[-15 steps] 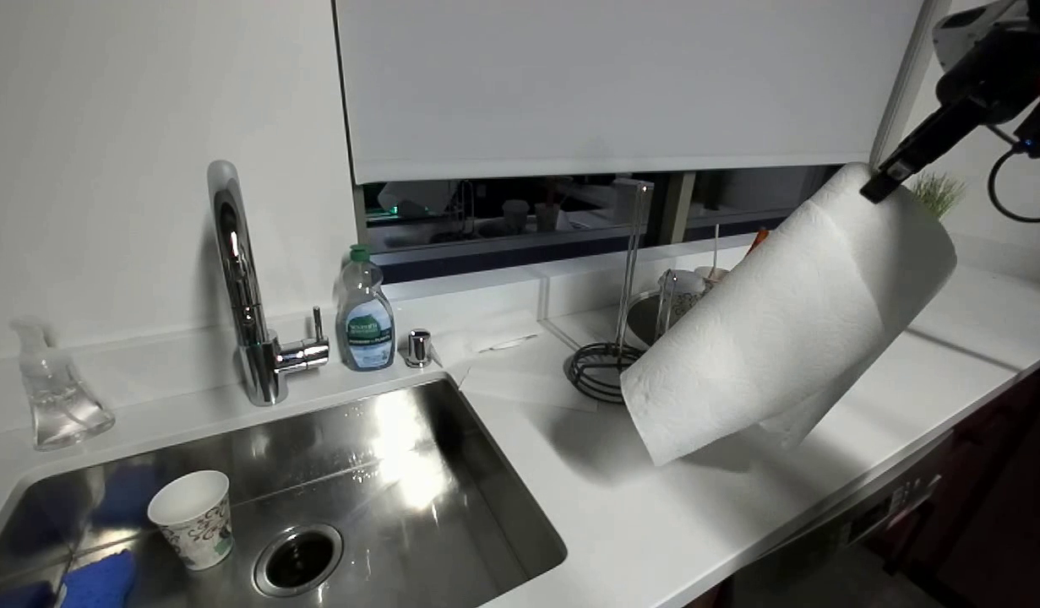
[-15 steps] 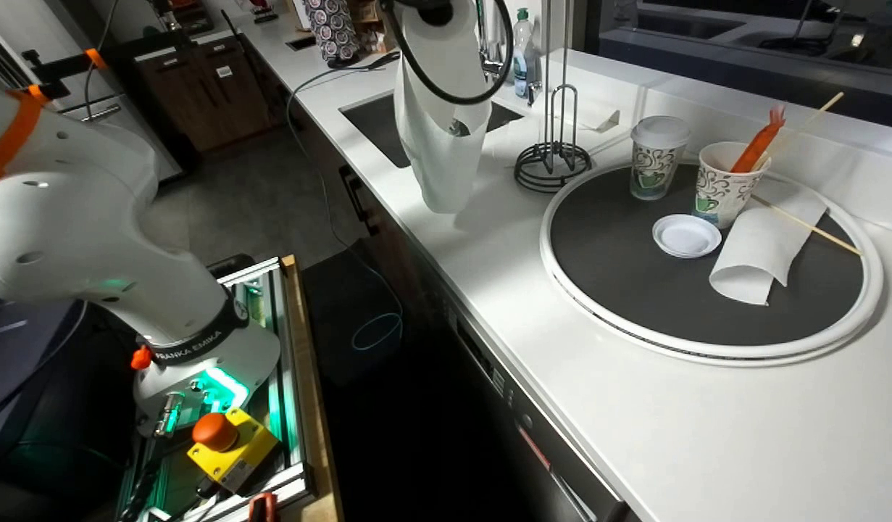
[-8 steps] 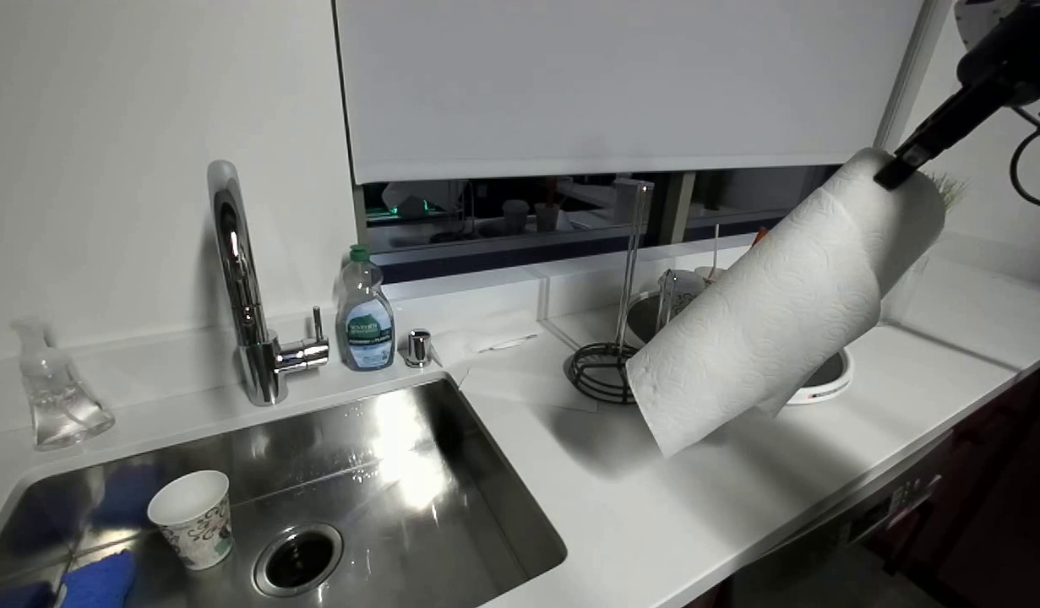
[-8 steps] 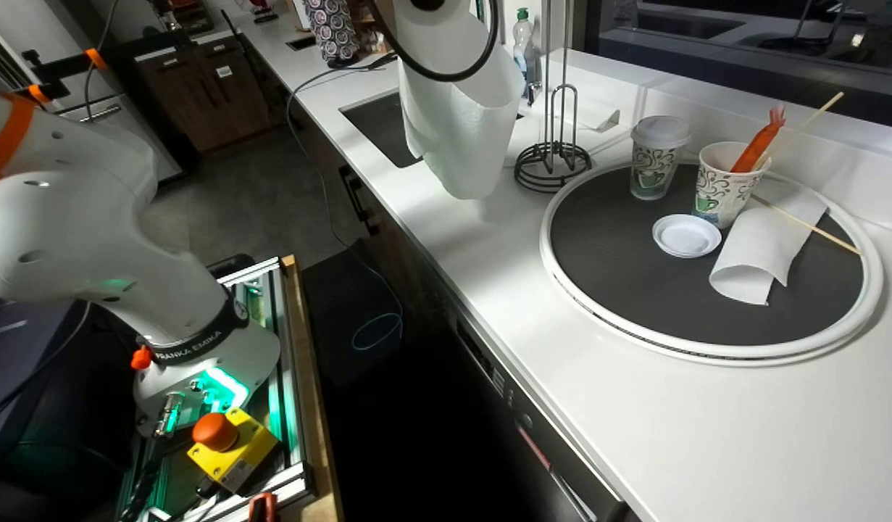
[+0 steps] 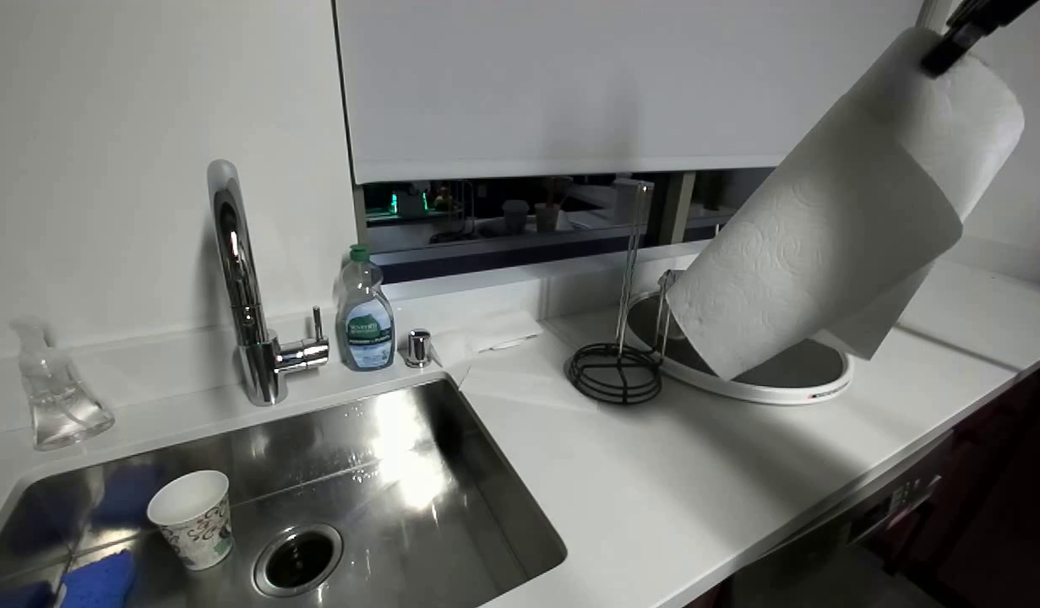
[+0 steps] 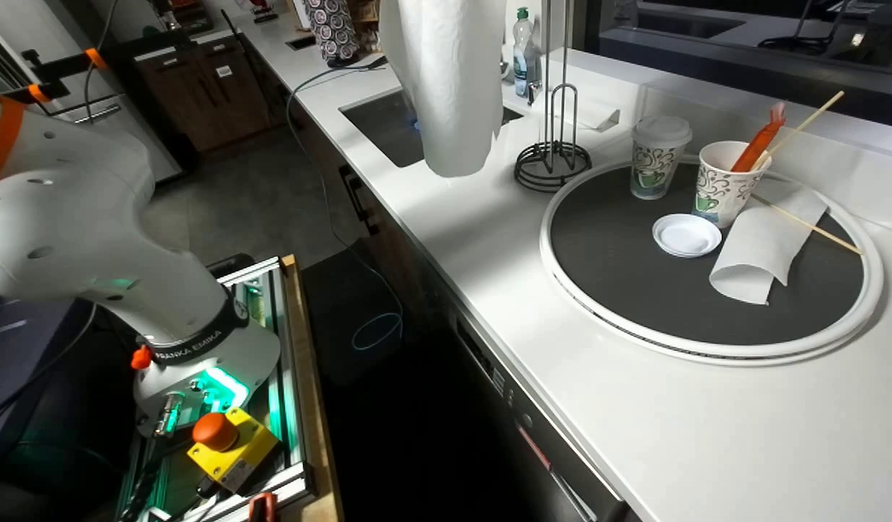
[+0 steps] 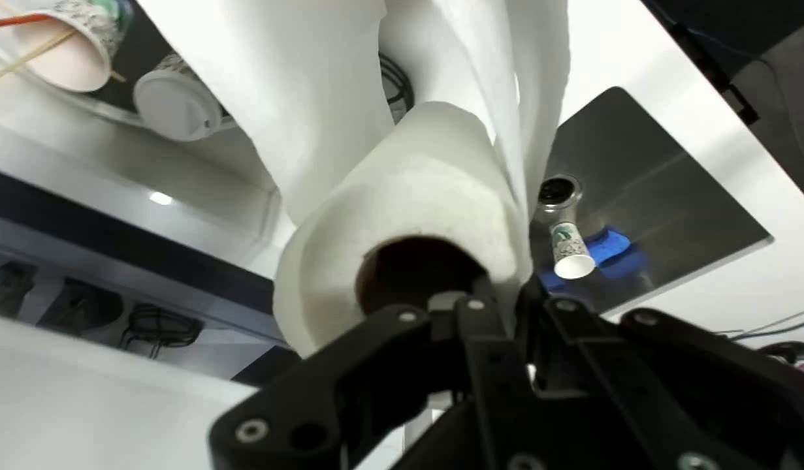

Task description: Pick up the paper towel roll and place it on the paper towel holder

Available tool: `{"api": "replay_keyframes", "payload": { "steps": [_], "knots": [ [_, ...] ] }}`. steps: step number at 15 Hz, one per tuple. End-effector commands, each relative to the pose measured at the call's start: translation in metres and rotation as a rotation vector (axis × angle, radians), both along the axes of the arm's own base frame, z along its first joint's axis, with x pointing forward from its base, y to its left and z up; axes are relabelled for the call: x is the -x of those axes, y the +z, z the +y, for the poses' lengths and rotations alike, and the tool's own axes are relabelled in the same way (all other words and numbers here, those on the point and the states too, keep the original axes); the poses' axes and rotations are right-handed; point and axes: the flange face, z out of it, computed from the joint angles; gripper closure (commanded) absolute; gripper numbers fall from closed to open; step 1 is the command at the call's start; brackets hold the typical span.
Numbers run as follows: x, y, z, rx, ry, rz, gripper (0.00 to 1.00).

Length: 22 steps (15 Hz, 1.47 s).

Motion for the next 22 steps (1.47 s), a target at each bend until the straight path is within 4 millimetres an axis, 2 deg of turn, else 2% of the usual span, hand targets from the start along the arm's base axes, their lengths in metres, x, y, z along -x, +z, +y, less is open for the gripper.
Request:
{"api": "replay_keyframes", "payload": {
  "steps": [1,3,4,5,7,8,9,11,16,18,20,21,22],
  "knots": [
    [0.011,0.078,0.019,0.115,-0.027,-0.123,0.97],
    [0.011,0.091,0.018,0.084,-0.04,-0.153,0.97],
    [0.016,0.082,0.021,0.082,-0.019,-0.142,0.88],
    [0.017,0.09,0.021,0.078,-0.023,-0.155,0.88],
    [0.016,0.092,0.019,0.075,-0.027,-0.157,0.88],
    [0.014,0.09,0.018,0.075,-0.028,-0.153,0.97],
    [0.01,0.084,0.025,0.05,-0.042,-0.146,0.97],
    [0.0,0.088,0.041,0.059,-0.037,-0.152,0.97],
    [-0.04,0.105,0.065,0.262,0.002,-0.12,0.97],
    [-0.06,0.115,0.07,0.354,-0.074,-0.113,0.97],
    [-0.077,0.124,0.084,0.411,-0.151,-0.111,0.97],
    [-0.091,0.121,0.094,0.411,-0.172,-0.1,0.97],
    [-0.097,0.12,0.102,0.413,-0.197,-0.077,0.97]
  ]
}}
